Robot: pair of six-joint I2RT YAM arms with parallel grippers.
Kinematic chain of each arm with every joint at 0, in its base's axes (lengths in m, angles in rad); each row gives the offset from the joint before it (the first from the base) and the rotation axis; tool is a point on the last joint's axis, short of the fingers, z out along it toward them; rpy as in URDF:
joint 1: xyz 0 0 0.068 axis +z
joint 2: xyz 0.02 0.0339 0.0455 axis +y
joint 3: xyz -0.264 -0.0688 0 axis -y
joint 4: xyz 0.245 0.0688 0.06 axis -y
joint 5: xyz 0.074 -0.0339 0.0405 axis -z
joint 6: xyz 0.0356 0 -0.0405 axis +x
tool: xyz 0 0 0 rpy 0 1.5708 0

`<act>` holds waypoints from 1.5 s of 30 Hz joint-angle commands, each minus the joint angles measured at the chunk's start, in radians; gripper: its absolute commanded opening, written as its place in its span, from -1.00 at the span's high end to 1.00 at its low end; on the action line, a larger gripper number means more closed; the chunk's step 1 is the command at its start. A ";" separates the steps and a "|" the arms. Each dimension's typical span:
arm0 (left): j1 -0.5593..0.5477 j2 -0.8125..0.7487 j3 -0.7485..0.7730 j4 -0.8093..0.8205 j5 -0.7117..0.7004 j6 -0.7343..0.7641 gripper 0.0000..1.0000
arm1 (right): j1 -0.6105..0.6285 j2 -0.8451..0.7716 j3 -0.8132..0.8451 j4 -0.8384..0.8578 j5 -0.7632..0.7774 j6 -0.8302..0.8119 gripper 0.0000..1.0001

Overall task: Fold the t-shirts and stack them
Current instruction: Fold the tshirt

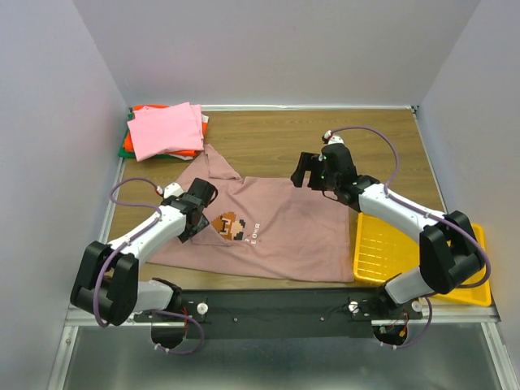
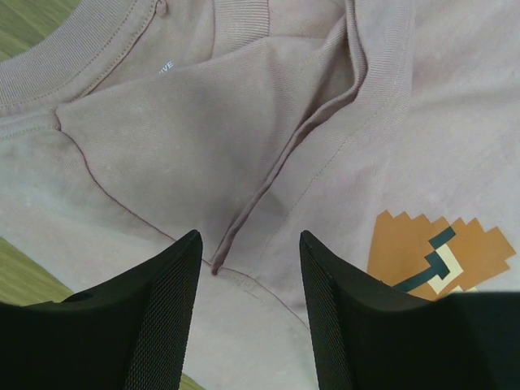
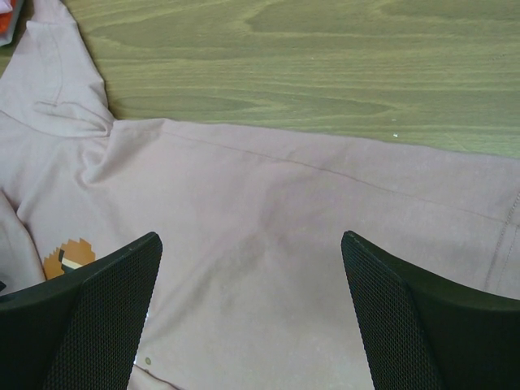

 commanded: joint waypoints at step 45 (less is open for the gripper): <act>-0.036 0.083 0.068 0.011 0.036 0.083 1.00 | -0.047 -0.013 -0.034 0.024 -0.030 -0.003 -0.95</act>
